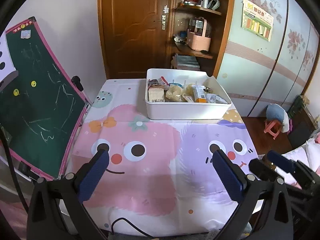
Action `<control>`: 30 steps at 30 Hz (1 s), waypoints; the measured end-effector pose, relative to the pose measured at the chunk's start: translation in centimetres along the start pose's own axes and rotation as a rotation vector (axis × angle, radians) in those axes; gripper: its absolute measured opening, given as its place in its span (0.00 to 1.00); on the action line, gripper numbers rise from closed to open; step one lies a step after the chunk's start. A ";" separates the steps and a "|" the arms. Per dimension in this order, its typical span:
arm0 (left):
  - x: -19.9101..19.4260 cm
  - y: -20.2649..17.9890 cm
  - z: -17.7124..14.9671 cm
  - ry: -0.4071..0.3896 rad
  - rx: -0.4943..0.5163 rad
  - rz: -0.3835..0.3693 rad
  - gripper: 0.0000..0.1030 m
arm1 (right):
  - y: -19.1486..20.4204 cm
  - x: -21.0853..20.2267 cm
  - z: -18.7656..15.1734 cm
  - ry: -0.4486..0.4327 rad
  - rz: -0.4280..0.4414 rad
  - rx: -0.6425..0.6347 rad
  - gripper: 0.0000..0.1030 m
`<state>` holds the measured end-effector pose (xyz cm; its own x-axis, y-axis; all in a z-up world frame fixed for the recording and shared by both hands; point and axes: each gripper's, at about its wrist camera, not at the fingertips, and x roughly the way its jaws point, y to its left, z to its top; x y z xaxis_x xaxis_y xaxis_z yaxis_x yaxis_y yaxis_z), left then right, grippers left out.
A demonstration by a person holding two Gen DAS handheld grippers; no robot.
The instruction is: Organize snacks
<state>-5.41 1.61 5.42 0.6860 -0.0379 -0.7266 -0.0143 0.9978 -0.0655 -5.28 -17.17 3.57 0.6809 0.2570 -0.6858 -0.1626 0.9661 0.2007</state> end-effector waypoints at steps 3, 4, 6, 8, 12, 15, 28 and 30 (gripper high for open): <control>0.0 -0.1 -0.2 -0.007 0.003 0.013 1.00 | 0.4 0.3 -0.2 0.004 -0.002 -0.015 0.59; 0.0 -0.1 -0.2 -0.006 0.004 0.015 1.00 | 0.5 0.3 -0.2 0.002 -0.002 -0.017 0.59; 0.2 -0.2 -0.3 0.004 0.004 0.003 1.00 | 0.4 0.3 -0.2 0.000 -0.002 -0.017 0.59; 0.5 -0.1 -0.4 0.012 0.004 0.000 1.00 | 0.4 0.3 -0.2 0.002 -0.003 -0.016 0.59; 1.0 -0.3 -0.6 0.025 0.008 -0.003 1.00 | 0.2 0.2 -0.2 0.000 -0.009 -0.011 0.59; 1.3 -0.3 -0.6 0.032 0.008 -0.004 1.00 | 0.1 0.4 -0.1 0.003 -0.009 -0.008 0.59; 1.9 -0.5 -0.8 0.048 0.011 -0.004 1.00 | -0.1 0.8 -0.1 0.010 -0.008 -0.004 0.59; 2.1 -0.4 -0.9 0.050 0.011 -0.003 1.00 | -0.2 1.0 -0.2 0.012 -0.008 -0.001 0.59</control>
<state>-4.63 1.05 3.36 0.6489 -0.0434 -0.7596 -0.0042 0.9982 -0.0606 -4.72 -17.06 2.76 0.6735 0.2492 -0.6959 -0.1579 0.9682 0.1938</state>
